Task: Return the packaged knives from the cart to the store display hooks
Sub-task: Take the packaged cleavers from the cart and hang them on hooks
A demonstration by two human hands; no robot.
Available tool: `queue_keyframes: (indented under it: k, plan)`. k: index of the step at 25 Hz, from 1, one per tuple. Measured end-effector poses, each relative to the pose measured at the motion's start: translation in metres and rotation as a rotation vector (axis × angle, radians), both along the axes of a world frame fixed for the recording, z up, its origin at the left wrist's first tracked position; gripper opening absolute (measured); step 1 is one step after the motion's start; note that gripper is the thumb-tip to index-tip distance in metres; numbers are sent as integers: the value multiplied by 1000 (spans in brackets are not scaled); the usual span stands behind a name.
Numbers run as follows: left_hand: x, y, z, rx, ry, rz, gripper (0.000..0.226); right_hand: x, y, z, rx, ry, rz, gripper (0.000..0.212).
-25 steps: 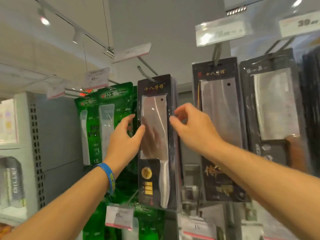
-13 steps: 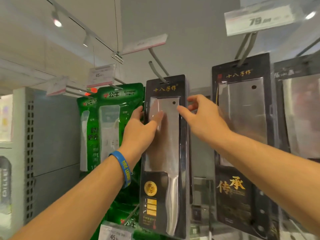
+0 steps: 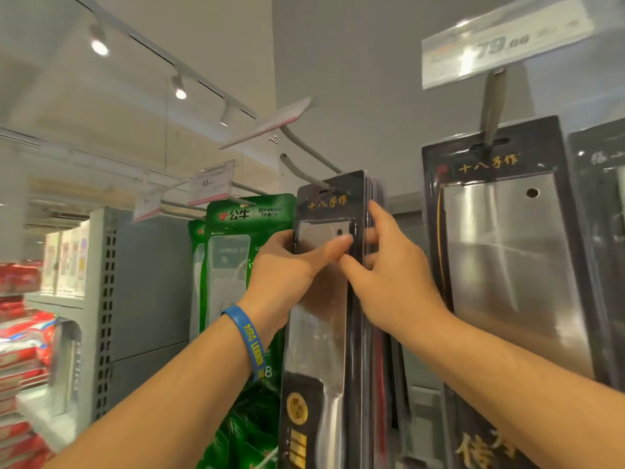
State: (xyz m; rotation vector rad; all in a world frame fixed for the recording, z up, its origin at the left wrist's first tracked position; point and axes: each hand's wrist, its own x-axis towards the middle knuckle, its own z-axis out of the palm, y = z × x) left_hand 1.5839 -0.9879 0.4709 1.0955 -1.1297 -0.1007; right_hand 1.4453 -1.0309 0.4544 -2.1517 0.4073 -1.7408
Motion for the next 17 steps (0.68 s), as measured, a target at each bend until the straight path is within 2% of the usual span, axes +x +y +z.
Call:
queue_keyframes:
  k: [3,6,7,10,11,13,16,17]
  plan:
    - [-8,10,3,-98,-63,49,60,-2,2,0,-6,-11,98,79]
    - [-9,29,2,-156,-131,160,68,0,8,-5,-73,-8,190,81]
    - [-9,35,1,-153,-144,188,75,1,9,-6,-92,-8,218,81]
    - [-8,41,-2,-101,-151,239,116,-1,10,-9,-95,5,256,79]
    - [-7,42,-2,-104,-138,248,120,-4,8,-9,-90,-1,254,74]
    - [-5,43,0,-101,-92,233,116,-15,2,-9,-47,-36,205,63]
    - [4,46,3,17,39,14,79,-27,-9,-2,53,-20,85,53]
    - [6,47,4,51,64,-66,75,-28,-12,0,79,13,70,52]
